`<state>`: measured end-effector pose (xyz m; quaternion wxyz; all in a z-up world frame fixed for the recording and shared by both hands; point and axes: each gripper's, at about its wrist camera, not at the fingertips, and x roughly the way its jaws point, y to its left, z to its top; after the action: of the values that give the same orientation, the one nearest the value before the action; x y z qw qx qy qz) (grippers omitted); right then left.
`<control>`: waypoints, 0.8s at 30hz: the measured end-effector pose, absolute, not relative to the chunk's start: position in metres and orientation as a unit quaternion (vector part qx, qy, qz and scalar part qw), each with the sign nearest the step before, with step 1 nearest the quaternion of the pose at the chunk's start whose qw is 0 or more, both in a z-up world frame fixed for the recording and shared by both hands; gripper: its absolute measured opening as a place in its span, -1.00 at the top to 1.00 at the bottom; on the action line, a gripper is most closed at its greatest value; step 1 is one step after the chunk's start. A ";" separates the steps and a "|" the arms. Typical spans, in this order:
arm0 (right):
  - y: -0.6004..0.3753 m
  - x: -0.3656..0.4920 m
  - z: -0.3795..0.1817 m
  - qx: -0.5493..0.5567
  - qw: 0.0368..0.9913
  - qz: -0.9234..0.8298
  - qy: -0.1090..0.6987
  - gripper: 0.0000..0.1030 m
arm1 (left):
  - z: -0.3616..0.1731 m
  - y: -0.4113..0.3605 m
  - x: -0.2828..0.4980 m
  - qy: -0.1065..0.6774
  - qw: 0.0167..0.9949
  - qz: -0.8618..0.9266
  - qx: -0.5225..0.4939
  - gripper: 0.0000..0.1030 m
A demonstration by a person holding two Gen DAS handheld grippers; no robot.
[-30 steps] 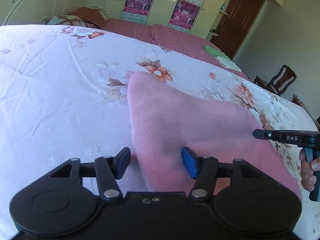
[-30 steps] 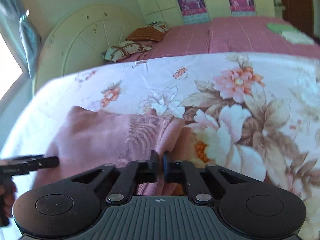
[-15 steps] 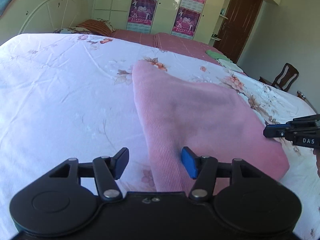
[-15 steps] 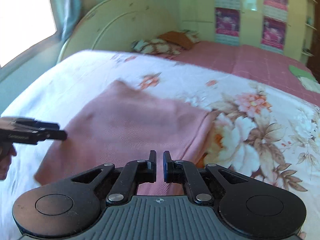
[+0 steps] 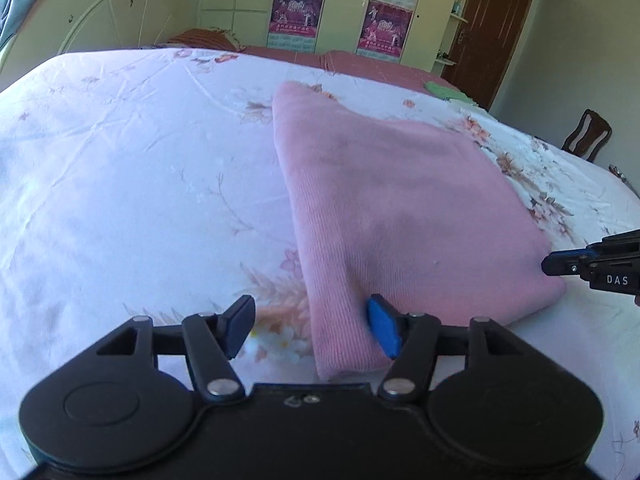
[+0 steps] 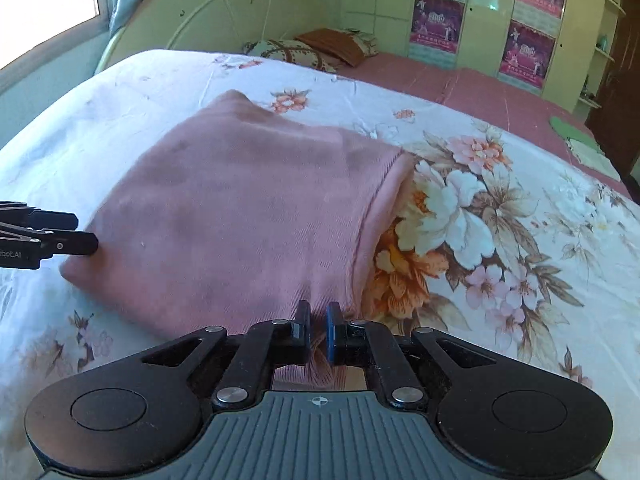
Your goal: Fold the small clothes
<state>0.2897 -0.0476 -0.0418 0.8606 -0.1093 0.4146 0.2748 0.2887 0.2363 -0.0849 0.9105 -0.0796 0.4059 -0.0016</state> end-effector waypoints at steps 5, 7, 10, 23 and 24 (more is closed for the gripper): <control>-0.054 0.300 -0.061 -0.094 0.855 0.247 0.445 0.09 | -0.089 0.229 0.286 0.398 0.915 0.015 -0.067 -0.26; -0.056 0.298 -0.062 -0.088 0.856 0.249 0.444 0.09 | -0.087 0.227 0.283 0.396 0.916 0.022 -0.068 -0.30; -0.068 0.294 -0.057 -0.051 0.862 0.242 0.442 0.09 | -0.077 0.223 0.271 0.385 0.919 0.046 -0.068 -0.77; -0.113 0.160 0.025 -0.012 0.912 0.232 0.337 -0.99 | -0.010 0.169 0.171 0.332 0.940 0.066 -0.033 -0.99; -0.114 0.149 0.029 -0.018 0.914 0.226 0.336 -0.99 | -0.004 0.163 0.162 0.327 0.942 0.061 -0.032 -0.99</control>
<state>0.1493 -0.1144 0.0290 0.9143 -0.0177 0.3360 0.2256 0.1622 0.1628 -0.0037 0.9424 -0.0320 0.3272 0.0610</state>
